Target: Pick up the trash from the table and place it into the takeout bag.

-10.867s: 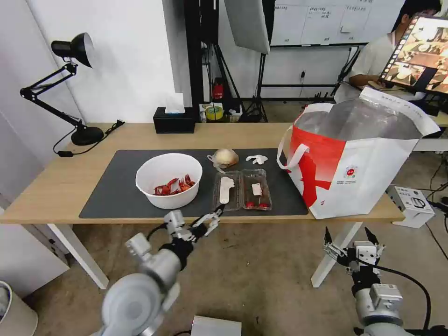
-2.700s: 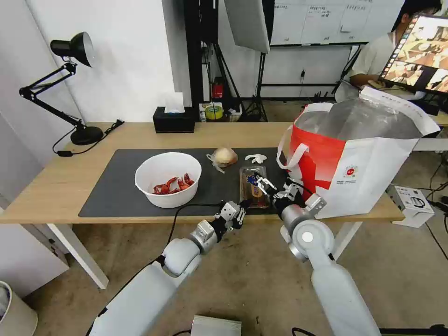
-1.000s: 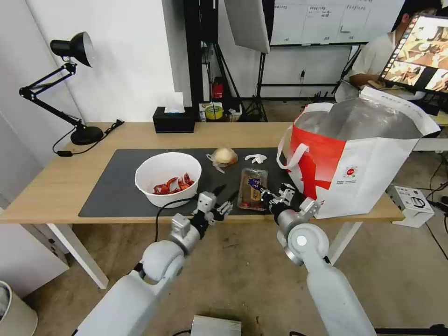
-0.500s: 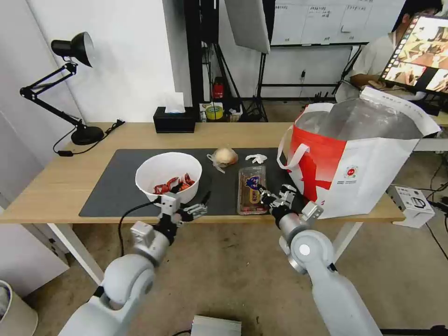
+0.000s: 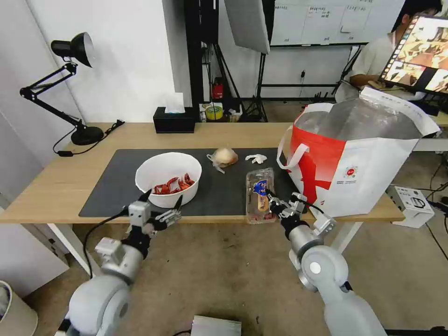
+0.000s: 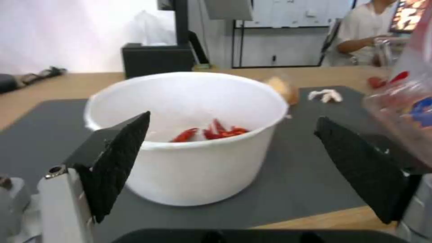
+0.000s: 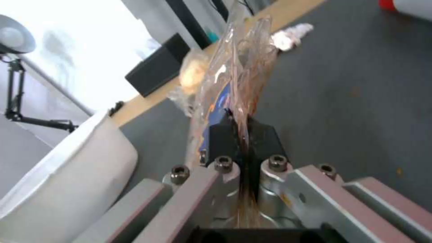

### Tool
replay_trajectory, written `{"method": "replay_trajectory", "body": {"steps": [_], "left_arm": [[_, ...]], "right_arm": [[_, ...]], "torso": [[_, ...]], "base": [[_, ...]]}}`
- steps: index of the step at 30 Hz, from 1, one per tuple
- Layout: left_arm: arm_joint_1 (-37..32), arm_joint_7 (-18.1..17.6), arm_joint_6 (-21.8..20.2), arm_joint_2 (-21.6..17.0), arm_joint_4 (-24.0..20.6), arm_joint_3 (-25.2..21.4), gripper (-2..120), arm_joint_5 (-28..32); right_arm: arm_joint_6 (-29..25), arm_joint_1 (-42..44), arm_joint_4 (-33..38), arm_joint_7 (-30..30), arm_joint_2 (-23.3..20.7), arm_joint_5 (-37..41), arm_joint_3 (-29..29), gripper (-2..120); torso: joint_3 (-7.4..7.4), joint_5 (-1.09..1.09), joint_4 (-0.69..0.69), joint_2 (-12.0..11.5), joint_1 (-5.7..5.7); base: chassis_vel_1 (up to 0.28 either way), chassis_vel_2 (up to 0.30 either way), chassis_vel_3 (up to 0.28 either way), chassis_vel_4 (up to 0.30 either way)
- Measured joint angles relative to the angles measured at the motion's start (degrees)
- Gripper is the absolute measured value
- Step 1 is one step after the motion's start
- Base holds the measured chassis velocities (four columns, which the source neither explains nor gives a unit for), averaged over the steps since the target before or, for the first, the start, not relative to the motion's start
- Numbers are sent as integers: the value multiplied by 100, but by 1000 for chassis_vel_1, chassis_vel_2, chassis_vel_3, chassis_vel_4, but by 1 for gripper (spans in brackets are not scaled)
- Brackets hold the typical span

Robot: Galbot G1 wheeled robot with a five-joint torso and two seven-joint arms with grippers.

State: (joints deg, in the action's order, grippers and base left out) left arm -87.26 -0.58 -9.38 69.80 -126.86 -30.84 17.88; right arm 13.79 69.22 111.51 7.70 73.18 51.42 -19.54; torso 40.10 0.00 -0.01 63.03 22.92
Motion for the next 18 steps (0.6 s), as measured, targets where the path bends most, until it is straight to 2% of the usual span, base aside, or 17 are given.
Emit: {"method": "replay_trajectory", "body": {"steps": [9,18], "left_arm": [[-339,121,100,155,-179,-413,100,-103],[-429,233,184,225,-230,-556,100,-298]], "right_arm": [[-161,215,471,-161,-43,-103,3,0],[-149,291,964,-10,-235,553,-364,0]], "torso": [[0,0,1,-1,0],[0,0,0,-1,0]], "base": [[0,0,0,0],[0,0,0,0]]}}
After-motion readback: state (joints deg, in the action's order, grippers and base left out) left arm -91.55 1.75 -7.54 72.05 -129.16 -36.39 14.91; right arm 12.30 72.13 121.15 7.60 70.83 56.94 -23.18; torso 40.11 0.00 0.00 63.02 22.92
